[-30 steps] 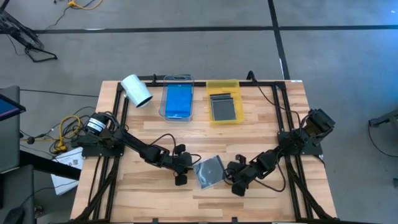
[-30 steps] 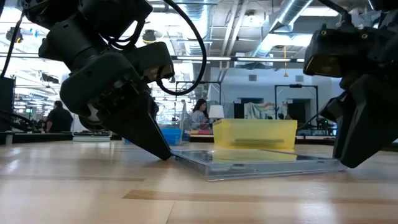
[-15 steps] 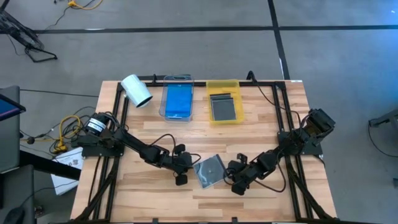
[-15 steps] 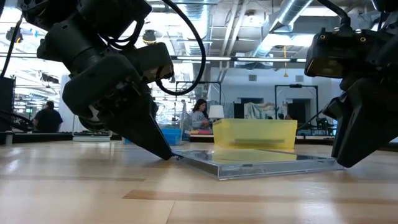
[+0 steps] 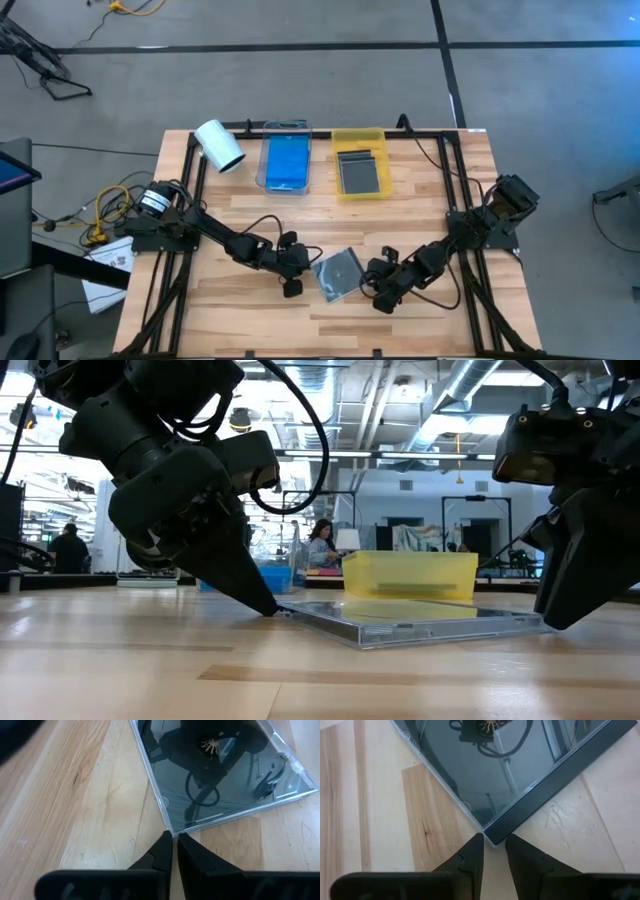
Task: Pick & place jewel cases by type
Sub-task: Put the black CD case into the yellow bin
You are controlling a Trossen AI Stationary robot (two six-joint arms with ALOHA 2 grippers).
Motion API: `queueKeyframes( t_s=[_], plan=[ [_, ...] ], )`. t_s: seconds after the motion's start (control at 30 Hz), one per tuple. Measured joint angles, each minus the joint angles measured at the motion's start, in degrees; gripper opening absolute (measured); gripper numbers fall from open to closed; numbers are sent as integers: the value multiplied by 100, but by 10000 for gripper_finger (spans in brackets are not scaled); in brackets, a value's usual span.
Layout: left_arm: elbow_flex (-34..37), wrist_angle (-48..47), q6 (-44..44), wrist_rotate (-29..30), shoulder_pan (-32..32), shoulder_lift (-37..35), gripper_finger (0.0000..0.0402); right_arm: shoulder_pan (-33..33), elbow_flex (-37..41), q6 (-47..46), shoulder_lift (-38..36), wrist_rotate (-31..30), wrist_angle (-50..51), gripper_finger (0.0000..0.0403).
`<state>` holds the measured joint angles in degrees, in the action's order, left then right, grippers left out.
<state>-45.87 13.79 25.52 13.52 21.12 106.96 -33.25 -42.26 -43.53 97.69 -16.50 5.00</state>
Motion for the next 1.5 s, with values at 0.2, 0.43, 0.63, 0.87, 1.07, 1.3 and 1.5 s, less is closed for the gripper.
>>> queueKeyframes(
  t_s=[0.2,0.43,0.63,0.87,1.07,1.3,1.5],
  plan=[
    [-123,-140,-65,132,4,-98,15,17,7,0,3,-75,-51,79],
    [-500,-889,-336,223,-9,-195,15,19,7,0,9,-143,-45,79],
    [-718,-1285,-393,286,-13,-206,15,19,7,0,9,-158,-46,79],
    [-959,-1686,-417,328,-15,-219,16,24,7,0,9,-158,-45,79],
    [-1310,-2261,-615,347,-17,-232,16,26,-2,-2,5,-163,71,79],
    [-1593,-2641,-695,401,-17,-234,16,24,-4,-2,2,-163,122,79],
    [-1727,-2839,-778,524,-22,-243,3,24,-4,-5,1,-160,136,79]
  ],
)
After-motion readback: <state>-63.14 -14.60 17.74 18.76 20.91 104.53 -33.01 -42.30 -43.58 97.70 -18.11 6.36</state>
